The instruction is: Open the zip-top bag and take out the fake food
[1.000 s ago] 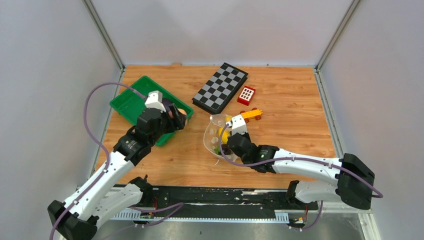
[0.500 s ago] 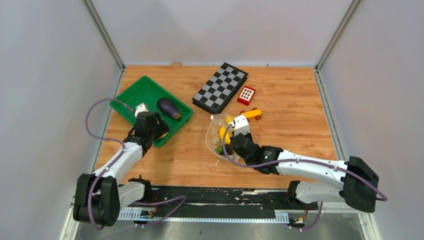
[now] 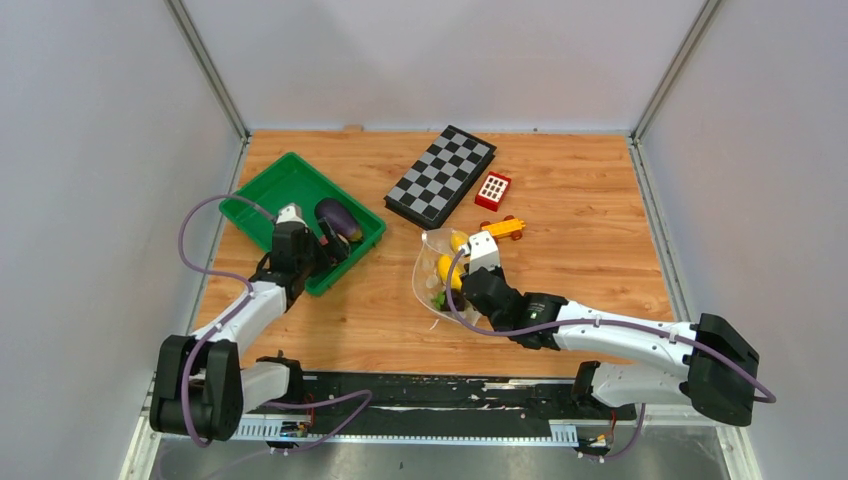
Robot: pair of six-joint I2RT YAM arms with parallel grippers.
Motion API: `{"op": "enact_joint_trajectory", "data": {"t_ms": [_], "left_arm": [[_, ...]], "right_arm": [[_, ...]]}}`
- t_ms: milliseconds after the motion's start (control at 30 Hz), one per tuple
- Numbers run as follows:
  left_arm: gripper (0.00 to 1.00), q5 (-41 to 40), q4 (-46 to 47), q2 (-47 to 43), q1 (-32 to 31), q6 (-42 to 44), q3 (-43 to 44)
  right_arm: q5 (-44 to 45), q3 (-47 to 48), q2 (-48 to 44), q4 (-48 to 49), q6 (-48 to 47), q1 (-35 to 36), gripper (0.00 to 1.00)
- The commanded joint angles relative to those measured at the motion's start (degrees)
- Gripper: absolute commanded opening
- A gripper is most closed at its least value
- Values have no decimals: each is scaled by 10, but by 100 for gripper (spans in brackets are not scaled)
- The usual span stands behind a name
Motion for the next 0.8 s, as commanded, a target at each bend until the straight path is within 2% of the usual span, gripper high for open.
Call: {"op": "enact_joint_trajectory", "data": {"t_ms": [0,167,433,500,767], "left_arm": [[100,-13,-65,-35,6,12,33],[100,-1,-108,-85,6,36,43],[100,84,-175,-189,-7,39,57],[100,89,-185,-216,-31,26,57],[98,49,-200,-281,-194,-24,69]], "right_arm": [[-7,8,-7,6,-2,-3,0],[-11,15,-8,-1,-4,-3,0],[-19,29,-13,-14,-14,-3,0],[-22,34,-15,-18,-18,-3,0],[-37,50,-20,-34,-33,-3,0]]}}
